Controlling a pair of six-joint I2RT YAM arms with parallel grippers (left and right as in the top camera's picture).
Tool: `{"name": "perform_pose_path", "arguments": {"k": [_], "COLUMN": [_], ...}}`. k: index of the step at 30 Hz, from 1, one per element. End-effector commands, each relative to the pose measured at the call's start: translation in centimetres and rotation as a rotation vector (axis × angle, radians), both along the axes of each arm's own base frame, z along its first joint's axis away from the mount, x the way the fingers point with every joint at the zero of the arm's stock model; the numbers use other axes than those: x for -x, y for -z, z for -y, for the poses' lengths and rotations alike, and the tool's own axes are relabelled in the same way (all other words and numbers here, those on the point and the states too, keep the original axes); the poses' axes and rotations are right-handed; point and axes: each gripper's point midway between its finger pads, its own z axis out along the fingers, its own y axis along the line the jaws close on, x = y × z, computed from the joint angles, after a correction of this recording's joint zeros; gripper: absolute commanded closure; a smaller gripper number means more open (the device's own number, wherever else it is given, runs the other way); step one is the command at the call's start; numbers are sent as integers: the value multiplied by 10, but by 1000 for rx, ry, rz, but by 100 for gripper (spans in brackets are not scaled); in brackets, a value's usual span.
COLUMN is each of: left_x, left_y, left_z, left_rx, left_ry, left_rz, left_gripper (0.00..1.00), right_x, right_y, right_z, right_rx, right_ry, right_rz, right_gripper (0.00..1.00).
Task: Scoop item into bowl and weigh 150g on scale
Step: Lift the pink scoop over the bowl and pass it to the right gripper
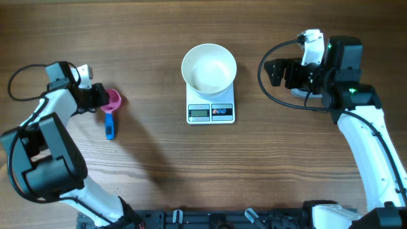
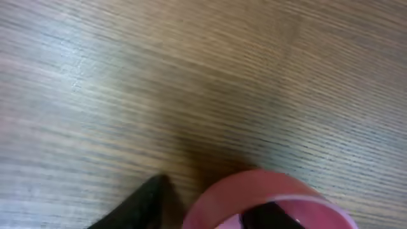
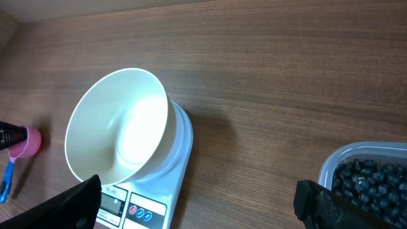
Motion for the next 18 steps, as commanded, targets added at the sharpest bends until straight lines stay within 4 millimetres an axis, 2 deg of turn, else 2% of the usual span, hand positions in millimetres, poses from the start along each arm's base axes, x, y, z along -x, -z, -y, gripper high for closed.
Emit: {"name": "perform_pose_path", "arguments": {"k": [1,3,4,5,7,8,10,11,13,15,16,18], "left_x": [-5,-6,-7,-7,-12,-18,-33,-42,-65,-83,-91,-106], "left_y": [7,6,6,6,2,-6,-34,-54,-120,-171,-185,-200], "left_z": [4,4,4,3,2,-2,-10,-14,-18,7,23,59], "left_rx": [8,6,6,4,9,17,37,51,118,237,280,357], "left_ry": [23,23,23,23,-5,-45,-136,-187,-318,-309,-304,-291], "left_rz": [-1,6,7,9,27,53,121,167,313,438,480,526], "left_gripper": [67,80,92,96,96,96,96,96,96,96,96,96], "right_x": [-4,-4,-4,-4,-4,-4,-5,-6,-10,-13,-14,-16], "right_y": [-8,-8,-8,-8,-8,-9,-10,-12,-21,-39,-50,-68], "right_z": [-6,-6,-6,-6,-6,-6,-6,-7,-13,-28,-36,-53], "right_rx": [-24,-49,-59,-59,-62,-68,-80,-94,-154,-240,-291,-367], "right_ry": [-12,10,20,20,23,29,38,40,39,-20,-40,-80], "right_rz": [12,-5,-12,-12,-13,-17,-17,-14,4,49,68,104], "right_gripper": [0,0,0,0,0,0,0,2,4,6,8,8]}}
